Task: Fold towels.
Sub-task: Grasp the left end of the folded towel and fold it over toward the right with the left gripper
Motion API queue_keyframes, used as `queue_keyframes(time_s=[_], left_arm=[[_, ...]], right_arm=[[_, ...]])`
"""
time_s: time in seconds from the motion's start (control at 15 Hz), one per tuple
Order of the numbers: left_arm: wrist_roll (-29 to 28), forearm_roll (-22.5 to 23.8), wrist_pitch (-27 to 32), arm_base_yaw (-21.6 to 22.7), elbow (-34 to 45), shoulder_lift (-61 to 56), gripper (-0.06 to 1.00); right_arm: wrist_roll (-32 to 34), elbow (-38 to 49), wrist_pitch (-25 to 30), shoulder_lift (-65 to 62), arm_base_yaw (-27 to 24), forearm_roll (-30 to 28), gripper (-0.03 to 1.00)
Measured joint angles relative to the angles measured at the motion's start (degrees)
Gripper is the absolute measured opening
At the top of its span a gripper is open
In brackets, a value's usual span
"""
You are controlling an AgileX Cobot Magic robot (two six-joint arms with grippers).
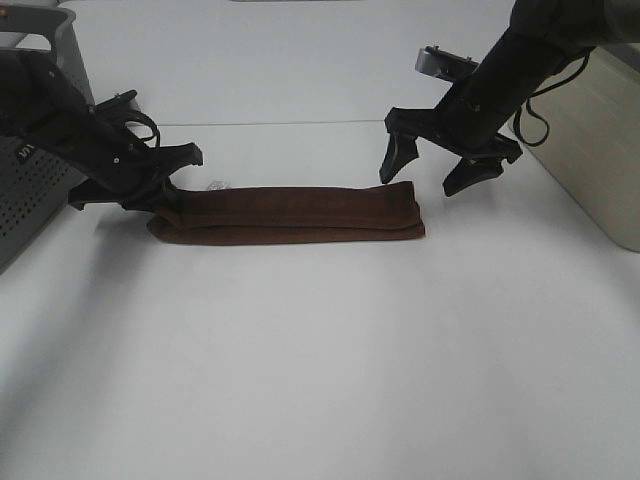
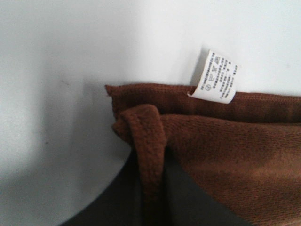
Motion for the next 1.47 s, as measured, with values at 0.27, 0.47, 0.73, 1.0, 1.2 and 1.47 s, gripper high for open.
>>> queue_keyframes(time_s=[0.27,0.47,0.73,1.0,1.2,1.47], left_arm=[[-0.11,1.83,6.99,3.84,-2.18,-2.52,0.06],[-3.55,6.76,15.07,4.93,-7.16,-7.1,0.06],[-11.06,10.94,23.43,-0.63,-15.93,-7.96,0.06],[-17.48,11.12,22.63,-9.22,-21.94,-5.16,0.06],[-21.49,11.06,19.6,-14.9,-26.24,1.26,0.06],[-26.18,11.0,13.64,-18.62,-26.99,5.04,0.18]], right_arm=[[0.06,0.0,0.86,-3.78,0.0,-0.4,0.85],[0.06,0.0,1.49,-5.27,0.0,-0.34,0.85],[0.11,0.0,4.13,-7.22,0.0,0.0,0.85],[0.11,0.0,4.93,-11.92,0.0,-1.03,0.85],[2.81,0.0,5.61,-14.95,0.0,-1.49,0.85],[4.13,0.0,6.76,-15.87,0.0,-1.89,0.85]])
